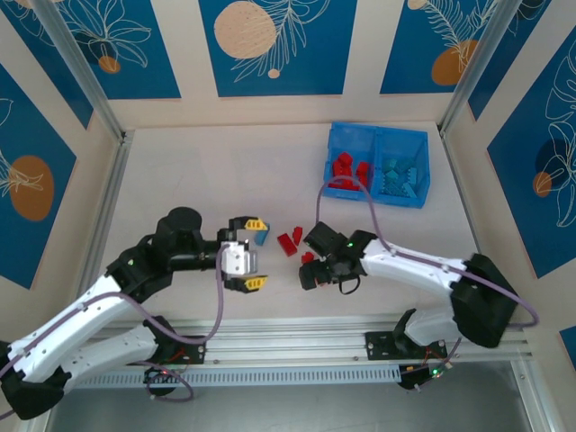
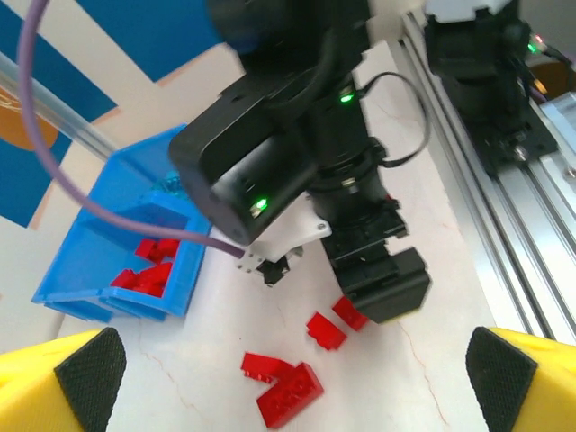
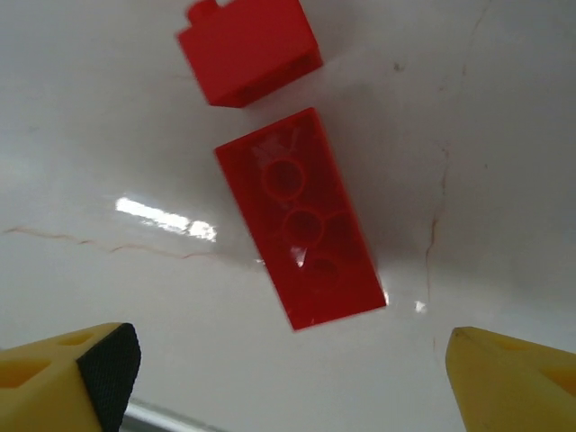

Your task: Sort the legos into containers by color

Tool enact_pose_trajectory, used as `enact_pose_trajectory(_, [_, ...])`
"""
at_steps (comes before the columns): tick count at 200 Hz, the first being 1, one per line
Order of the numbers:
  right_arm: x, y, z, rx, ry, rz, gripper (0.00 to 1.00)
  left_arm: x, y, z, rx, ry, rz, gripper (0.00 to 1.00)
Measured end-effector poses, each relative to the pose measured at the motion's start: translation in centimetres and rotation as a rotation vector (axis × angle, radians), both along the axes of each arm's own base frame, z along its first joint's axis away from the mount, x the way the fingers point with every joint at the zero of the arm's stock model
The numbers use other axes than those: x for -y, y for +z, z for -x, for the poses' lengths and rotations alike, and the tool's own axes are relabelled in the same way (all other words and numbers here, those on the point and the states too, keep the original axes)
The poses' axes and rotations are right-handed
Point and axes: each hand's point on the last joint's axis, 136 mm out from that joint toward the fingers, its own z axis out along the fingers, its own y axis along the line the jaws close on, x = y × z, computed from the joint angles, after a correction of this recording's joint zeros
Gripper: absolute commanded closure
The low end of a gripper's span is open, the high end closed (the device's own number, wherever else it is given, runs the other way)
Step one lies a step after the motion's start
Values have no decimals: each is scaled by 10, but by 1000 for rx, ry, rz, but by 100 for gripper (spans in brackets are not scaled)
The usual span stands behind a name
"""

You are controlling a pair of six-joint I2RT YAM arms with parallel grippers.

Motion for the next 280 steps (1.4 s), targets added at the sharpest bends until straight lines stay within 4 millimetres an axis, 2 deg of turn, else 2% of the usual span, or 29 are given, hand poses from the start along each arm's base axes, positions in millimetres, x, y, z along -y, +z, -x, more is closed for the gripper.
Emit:
enact_pose_trajectory(15, [0,-14,-3,-13,15,49,27,-4,-10,4,4,-17,-31,0])
enact_pose_trajectory(27, [0,-21,-6,-16,22,76,38,-5,-15,5,2,-22,-48,0])
enact_pose_trajectory(55, [0,-28,-9,-15,31,106,56,-1,-31,2,-17,-32,-90,0])
enact_pose_trajectory(76, [-1,-27,-11,-5,33,102,63,-1,-38,2,-24,-35,-103,0])
enact_pose_trajectory(106, [-2,-19,-13,20,26,79,67,2,-37,0,-20,-41,-93,0])
enact_pose_trajectory(133, [-1,4,-16,84,0,22,68,6,-33,-1,-11,-48,-72,0])
enact_pose_trajectory(161, [6,49,-22,201,-59,-77,68,11,-26,-3,-7,-41,-28,0])
enact_pose_trajectory(180, [22,83,-32,286,-138,-151,68,15,-17,-8,-28,-13,25,0])
enact_pose_trajectory(202, [52,123,-57,388,-281,-217,69,24,-3,-18,-66,32,102,0])
enact_pose_trajectory(230, [97,163,-104,481,-462,-248,69,33,1,-34,-134,100,153,0])
enact_pose_trajectory(250, [120,174,-144,487,-536,-240,69,35,-2,-41,-176,143,155,0])
enact_pose_trajectory(280, [127,166,-212,443,-554,-230,70,31,-2,-46,-205,200,156,0])
